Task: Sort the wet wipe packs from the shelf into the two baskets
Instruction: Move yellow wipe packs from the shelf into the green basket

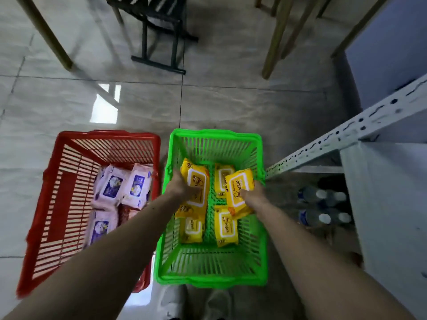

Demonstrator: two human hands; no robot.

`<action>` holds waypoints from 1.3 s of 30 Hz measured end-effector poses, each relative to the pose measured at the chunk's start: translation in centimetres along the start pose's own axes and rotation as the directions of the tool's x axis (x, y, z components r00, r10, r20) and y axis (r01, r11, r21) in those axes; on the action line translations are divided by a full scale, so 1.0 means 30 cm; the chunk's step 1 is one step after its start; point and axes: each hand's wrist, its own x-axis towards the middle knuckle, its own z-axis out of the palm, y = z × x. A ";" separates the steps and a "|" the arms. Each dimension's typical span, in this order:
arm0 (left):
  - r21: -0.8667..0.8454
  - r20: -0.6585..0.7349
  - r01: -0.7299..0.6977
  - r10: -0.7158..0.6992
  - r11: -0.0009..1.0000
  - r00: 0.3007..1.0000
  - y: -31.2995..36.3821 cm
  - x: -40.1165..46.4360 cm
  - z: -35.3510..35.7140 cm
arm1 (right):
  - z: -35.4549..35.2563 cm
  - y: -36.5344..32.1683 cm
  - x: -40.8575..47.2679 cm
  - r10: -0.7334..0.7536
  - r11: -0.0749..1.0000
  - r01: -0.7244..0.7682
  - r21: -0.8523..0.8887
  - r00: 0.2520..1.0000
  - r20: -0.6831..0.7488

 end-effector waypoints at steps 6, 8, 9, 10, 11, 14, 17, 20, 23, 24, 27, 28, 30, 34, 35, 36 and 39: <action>-0.002 -0.012 0.047 -0.047 0.999 0.999 -0.138 0.340 0.153 | 0.166 0.097 0.350 -0.004 1.000 0.004 0.013 1.000 0.000; -0.068 -0.006 0.021 -0.022 0.997 1.000 -0.159 0.431 0.181 | 0.206 0.101 0.442 -0.026 0.999 0.027 0.047 0.999 -0.021; -0.101 -0.008 0.005 -0.006 0.995 1.000 -0.164 0.465 0.189 | 0.219 0.100 0.474 -0.039 0.998 0.041 0.057 0.999 -0.029; -0.127 -0.012 -0.010 0.009 0.992 1.000 -0.169 0.501 0.201 | 0.233 0.100 0.510 -0.049 0.997 0.051 0.065 0.998 -0.033; -0.145 -0.013 -0.023 0.021 0.989 1.000 -0.173 0.530 0.214 | 0.246 0.102 0.541 -0.049 0.996 0.051 0.077 0.998 -0.029; -0.142 -0.035 -0.047 0.042 0.989 0.998 -0.196 0.607 0.249 | 0.277 0.126 0.616 -0.015 0.992 0.013 0.123 1.000 0.018; -0.071 -0.087 -0.099 0.093 0.993 0.992 -0.244 0.655 0.282 | 0.307 0.174 0.674 -0.003 0.994 -0.001 0.107 1.000 0.030; 0.219 -0.189 -0.166 0.209 0.962 0.960 -0.274 0.669 0.315 | 0.344 0.207 0.682 -0.126 0.988 0.113 -0.105 0.985 -0.117; 0.595 -0.219 -0.212 0.410 0.775 0.886 -0.274 0.647 0.324 | 0.356 0.211 0.651 -0.357 0.894 0.255 -0.369 0.902 -0.243; 0.727 -0.148 -0.220 0.461 0.651 0.875 -0.276 0.638 0.320 | 0.352 0.212 0.644 -0.403 0.844 0.272 -0.463 0.891 -0.211; 0.868 0.037 -0.218 0.379 0.447 0.925 -0.269 0.569 0.277 | 0.298 0.208 0.576 -0.383 0.754 0.277 -0.595 0.922 -0.057; 0.874 0.054 -0.202 0.326 0.441 0.944 -0.260 0.538 0.260 | 0.274 0.205 0.537 -0.356 0.730 0.256 -0.634 0.934 -0.033; 0.871 0.073 -0.199 0.282 0.449 0.957 -0.228 0.451 0.221 | 0.225 0.199 0.448 -0.310 0.719 0.214 -0.661 0.950 -0.030; 0.890 0.116 -0.247 0.333 0.382 0.936 -0.106 0.205 0.122 | 0.089 0.133 0.181 -0.294 0.678 0.200 -0.707 0.956 -0.012; 0.893 0.118 -0.252 0.345 0.374 0.931 -0.060 0.126 0.084 | 0.047 0.109 0.105 -0.289 0.663 0.194 -0.723 0.957 -0.007; 0.897 0.124 -0.255 0.350 0.360 0.929 -0.015 0.049 0.047 | 0.003 0.079 0.028 -0.285 0.650 0.194 -0.735 0.959 0.001; 0.919 0.132 -0.261 0.392 0.295 0.911 0.136 -0.187 -0.081 | -0.126 -0.025 -0.219 -0.296 0.658 0.213 -0.722 0.955 0.011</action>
